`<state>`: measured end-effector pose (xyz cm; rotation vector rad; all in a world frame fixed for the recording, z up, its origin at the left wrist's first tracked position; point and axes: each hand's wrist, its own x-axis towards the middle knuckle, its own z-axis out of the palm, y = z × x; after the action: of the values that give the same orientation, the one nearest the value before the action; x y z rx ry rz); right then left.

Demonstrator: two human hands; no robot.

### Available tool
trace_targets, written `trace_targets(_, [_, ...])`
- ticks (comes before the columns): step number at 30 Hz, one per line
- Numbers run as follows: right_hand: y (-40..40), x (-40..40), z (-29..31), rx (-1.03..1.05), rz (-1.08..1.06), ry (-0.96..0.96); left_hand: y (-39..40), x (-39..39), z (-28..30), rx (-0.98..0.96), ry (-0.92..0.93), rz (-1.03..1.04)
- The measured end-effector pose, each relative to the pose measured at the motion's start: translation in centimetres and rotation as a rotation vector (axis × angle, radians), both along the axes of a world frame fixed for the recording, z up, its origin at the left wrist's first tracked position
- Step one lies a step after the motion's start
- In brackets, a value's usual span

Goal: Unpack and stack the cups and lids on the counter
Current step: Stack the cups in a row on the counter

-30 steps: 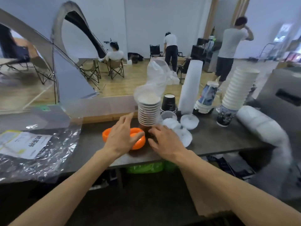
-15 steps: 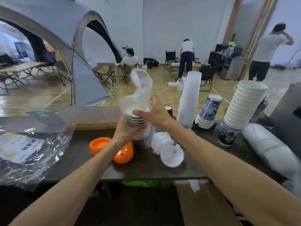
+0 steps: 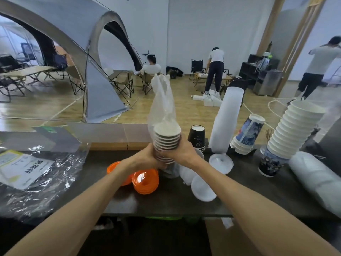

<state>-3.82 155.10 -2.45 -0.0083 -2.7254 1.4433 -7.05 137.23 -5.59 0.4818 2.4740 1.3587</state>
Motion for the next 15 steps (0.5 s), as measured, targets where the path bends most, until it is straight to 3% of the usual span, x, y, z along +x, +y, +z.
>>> trace_targets(3, [-0.9,-0.1,-0.5,-0.007,-0.003,0.019,-0.8,-0.4,1.7,0.275,0.039,-0.001])
trace_targets(5, [-1.0,0.3,-1.1,-0.019,0.055,0.010,0.0,-0.4,2.3,0.360,0.111,0.008])
trace_targets(11, [0.6,0.3,-1.0,0.005,0.194,-0.125,1.1,-0.5,0.9,0.262,0.328,0.083])
trace_targets(15, [1.5,-0.2,1.9,-0.245,0.208,-0.134,0.6,-0.1,0.8,0.189,0.315,0.039])
